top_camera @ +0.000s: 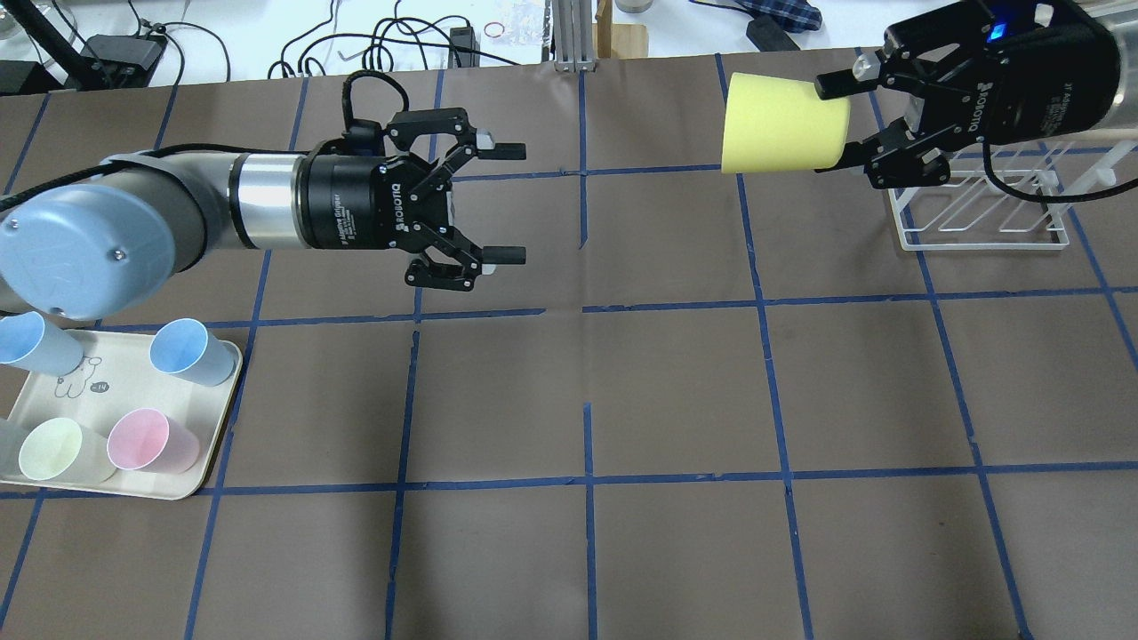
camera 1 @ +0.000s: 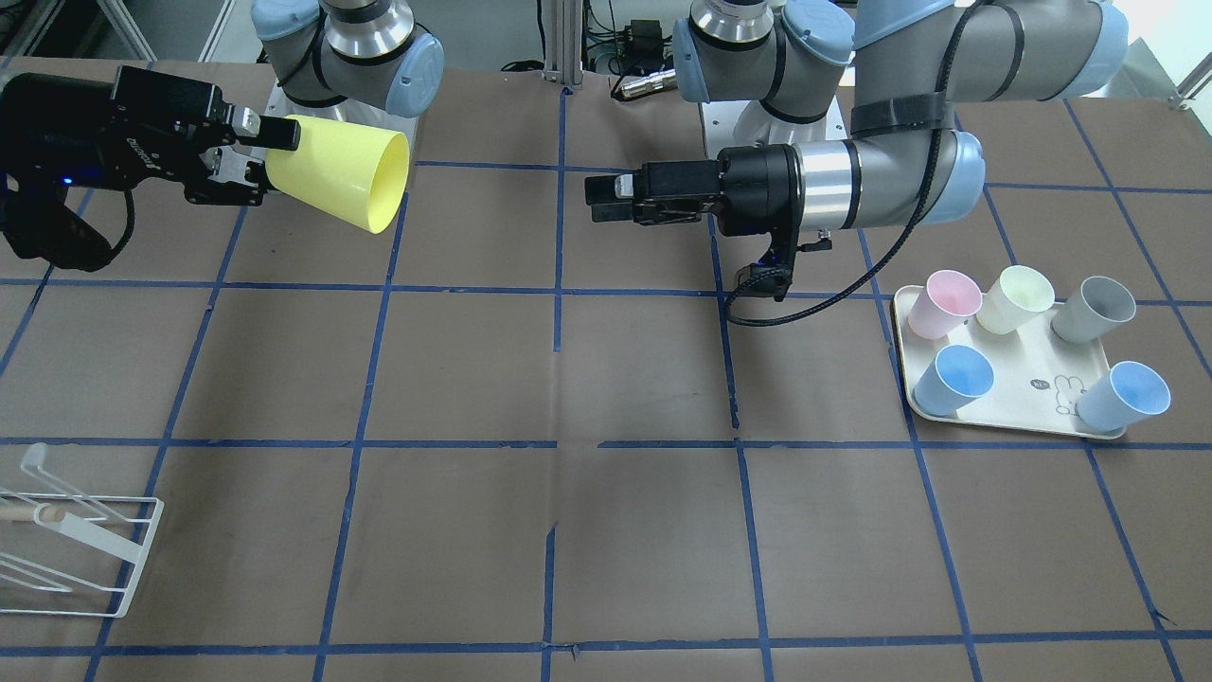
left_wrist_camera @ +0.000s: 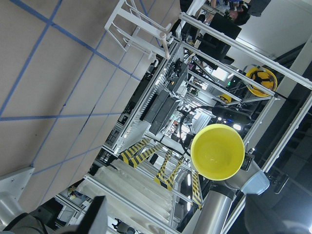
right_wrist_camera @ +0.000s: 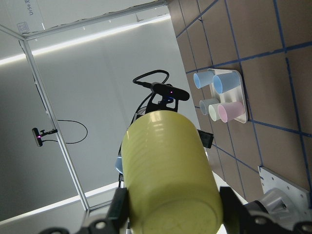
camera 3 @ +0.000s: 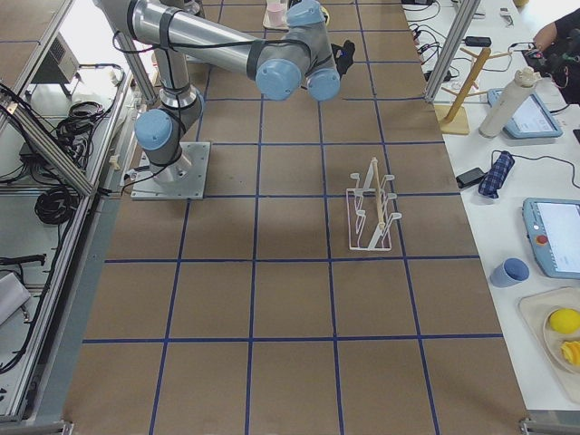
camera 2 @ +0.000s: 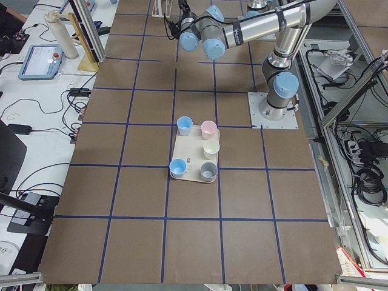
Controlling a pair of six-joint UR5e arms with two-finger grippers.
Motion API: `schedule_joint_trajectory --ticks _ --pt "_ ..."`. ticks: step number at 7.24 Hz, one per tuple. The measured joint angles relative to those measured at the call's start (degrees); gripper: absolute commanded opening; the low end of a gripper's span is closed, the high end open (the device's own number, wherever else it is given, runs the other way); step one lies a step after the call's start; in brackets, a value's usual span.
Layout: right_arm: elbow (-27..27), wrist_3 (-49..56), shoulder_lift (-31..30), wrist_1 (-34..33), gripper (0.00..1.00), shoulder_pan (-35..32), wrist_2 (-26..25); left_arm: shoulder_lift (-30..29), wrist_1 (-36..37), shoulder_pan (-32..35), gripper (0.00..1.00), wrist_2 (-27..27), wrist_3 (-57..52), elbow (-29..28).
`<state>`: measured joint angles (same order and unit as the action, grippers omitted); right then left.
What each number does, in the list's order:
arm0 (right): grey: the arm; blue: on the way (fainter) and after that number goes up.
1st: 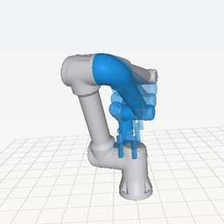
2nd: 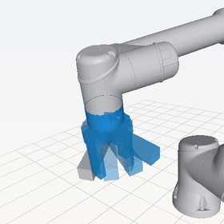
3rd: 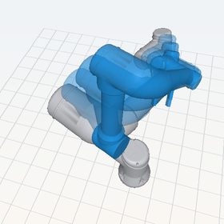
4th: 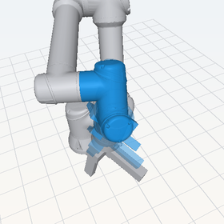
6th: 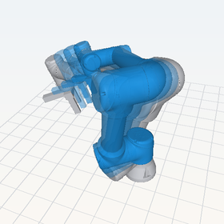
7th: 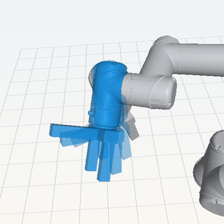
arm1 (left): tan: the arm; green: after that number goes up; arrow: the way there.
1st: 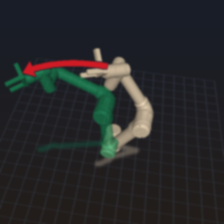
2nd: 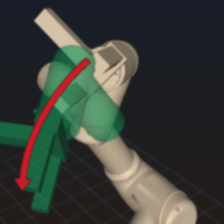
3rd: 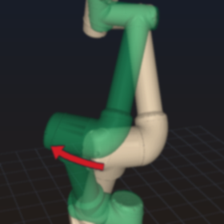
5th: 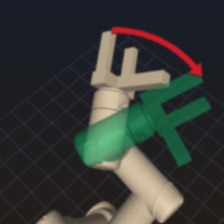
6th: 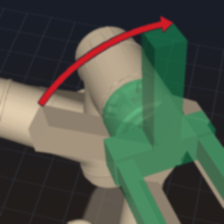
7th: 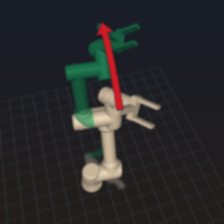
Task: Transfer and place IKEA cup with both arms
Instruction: 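Carry the yellow cup toward the center while the left gripper approaches it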
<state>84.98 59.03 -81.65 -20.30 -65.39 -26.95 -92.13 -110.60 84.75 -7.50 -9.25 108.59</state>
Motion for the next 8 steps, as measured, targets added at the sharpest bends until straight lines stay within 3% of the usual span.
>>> schedule_joint_trajectory --ticks 3,8 --pt "0.7 1.9 0.1 6.8 0.35 0.0 1.0 -1.3 2.8 4.5 1.00 6.5 1.0 -0.4" --pt "1.6 2.0 -0.2 7.6 0.36 -5.5 5.7 -3.9 8.4 10.9 1.00 13.9 1.7 -0.4"
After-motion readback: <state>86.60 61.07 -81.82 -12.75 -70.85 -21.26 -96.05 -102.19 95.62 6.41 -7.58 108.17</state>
